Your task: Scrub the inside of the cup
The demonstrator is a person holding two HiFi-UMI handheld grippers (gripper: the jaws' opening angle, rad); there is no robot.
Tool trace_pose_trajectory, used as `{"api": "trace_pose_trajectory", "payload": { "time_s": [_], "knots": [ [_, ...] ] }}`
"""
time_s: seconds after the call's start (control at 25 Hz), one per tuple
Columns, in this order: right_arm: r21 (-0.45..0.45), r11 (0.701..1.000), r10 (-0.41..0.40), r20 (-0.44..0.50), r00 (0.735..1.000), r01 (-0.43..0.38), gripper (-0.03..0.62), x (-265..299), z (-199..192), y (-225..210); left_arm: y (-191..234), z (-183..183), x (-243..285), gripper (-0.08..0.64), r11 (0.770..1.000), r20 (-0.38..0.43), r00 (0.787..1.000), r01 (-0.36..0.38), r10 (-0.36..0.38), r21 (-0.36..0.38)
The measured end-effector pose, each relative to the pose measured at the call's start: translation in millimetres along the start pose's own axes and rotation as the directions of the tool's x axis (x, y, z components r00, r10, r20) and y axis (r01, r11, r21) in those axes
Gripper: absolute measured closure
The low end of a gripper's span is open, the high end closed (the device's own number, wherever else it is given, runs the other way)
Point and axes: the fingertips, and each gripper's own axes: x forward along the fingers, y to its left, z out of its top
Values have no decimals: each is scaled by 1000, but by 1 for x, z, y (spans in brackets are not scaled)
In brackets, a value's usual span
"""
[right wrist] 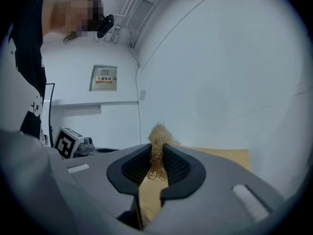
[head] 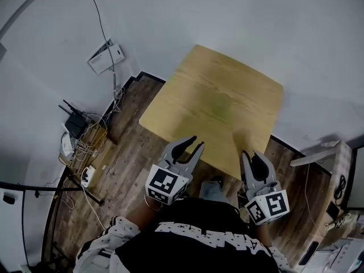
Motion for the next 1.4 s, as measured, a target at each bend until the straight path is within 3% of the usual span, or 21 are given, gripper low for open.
{"api": "trace_pose_trajectory", "payload": {
  "time_s": [0.4,1.04,1.2,1.4],
  "knots": [
    [12,999,48,-17,999,-47,511,26,7,-53,2,1,50,423,1000,-7,1000,-20,20,3],
    [20,994,105,-89,991,-103,511,61,1,-116,28,-44,113,313,995,-79,993,-95,92,-35],
    [34,996,80,-105,991,-76,511,72,-1,-122,38,-57,127,281,996,-120,990,-78,74,-35],
    [44,999,15,-122,992,-10,511,95,-4,-126,56,-67,150,239,1000,-155,988,-3,0,-22]
  ]
}}
